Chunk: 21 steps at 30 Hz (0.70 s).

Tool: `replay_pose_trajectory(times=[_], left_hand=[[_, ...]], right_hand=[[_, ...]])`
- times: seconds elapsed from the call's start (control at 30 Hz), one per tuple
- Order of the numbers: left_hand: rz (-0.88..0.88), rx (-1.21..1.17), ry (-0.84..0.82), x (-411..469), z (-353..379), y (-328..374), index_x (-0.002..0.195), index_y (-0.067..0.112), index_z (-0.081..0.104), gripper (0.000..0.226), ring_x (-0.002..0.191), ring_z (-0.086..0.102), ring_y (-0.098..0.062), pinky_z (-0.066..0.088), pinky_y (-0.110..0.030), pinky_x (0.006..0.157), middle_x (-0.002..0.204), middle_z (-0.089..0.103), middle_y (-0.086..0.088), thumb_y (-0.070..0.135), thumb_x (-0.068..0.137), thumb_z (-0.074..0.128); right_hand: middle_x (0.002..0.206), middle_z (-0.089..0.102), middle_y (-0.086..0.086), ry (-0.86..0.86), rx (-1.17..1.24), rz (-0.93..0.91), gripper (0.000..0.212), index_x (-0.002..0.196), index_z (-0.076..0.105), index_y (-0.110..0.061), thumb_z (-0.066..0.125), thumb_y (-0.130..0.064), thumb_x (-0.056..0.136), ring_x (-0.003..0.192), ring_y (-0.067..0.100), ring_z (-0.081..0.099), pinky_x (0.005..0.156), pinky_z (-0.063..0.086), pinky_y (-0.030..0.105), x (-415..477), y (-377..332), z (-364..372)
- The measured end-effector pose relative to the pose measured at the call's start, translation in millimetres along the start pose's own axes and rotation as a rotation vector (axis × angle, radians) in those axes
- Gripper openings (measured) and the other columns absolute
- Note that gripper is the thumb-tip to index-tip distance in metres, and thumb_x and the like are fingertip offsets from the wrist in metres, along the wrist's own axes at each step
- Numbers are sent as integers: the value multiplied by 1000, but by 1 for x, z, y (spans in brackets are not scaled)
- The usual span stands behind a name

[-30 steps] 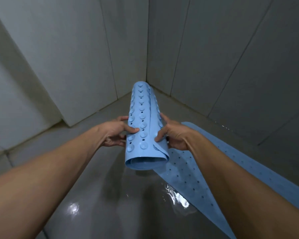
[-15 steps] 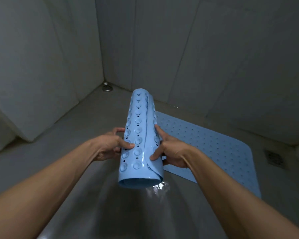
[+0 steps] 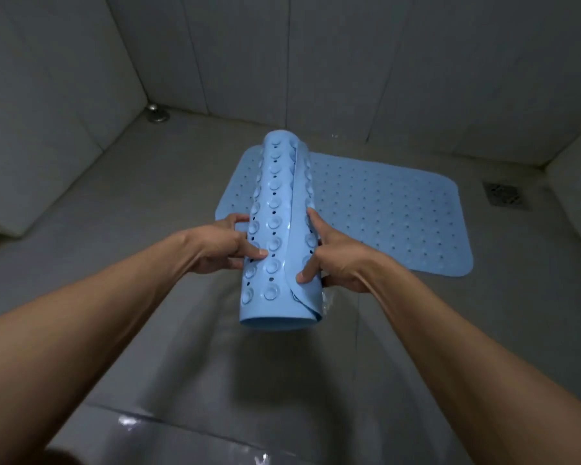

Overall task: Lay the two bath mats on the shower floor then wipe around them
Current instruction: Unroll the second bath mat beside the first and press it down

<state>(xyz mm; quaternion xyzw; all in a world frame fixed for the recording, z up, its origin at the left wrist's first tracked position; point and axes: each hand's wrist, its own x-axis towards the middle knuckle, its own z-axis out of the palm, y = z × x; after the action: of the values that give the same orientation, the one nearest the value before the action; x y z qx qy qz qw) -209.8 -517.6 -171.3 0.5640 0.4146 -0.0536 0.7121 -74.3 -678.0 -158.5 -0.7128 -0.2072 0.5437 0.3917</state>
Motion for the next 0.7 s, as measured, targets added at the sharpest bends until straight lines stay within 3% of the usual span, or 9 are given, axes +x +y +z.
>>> replay_pose_trajectory(times=[0.1, 0.33, 0.7], left_hand=[[-33, 65, -39, -3, 20, -27, 109, 47, 51, 70, 109, 66, -13, 52, -33, 81, 120, 71, 6, -15, 81, 67], [-90, 128, -55, -15, 42, -84, 143, 52, 35, 98, 115, 62, -16, 50, -33, 79, 120, 72, 8, -13, 79, 70], [-116, 184, -63, -43, 62, -153, 150, 47, 29, 105, 111, 63, -13, 49, -32, 79, 111, 74, 10, -20, 78, 66]], right_hand=[[151, 38, -8, -12, -1, 9, 127, 151, 7, -55, 66, 24, 70, 115, 29, 57, 89, 56, 54, -1, 37, 2], [153, 38, -6, -36, 54, 13, 129, 152, 6, -55, 67, 23, 69, 120, 28, 55, 86, 58, 51, -24, 105, 18], [157, 31, -15, 50, 128, -18, 140, 151, 1, -55, 75, 16, 55, 128, 22, 52, 92, 56, 48, -64, 186, 67]])
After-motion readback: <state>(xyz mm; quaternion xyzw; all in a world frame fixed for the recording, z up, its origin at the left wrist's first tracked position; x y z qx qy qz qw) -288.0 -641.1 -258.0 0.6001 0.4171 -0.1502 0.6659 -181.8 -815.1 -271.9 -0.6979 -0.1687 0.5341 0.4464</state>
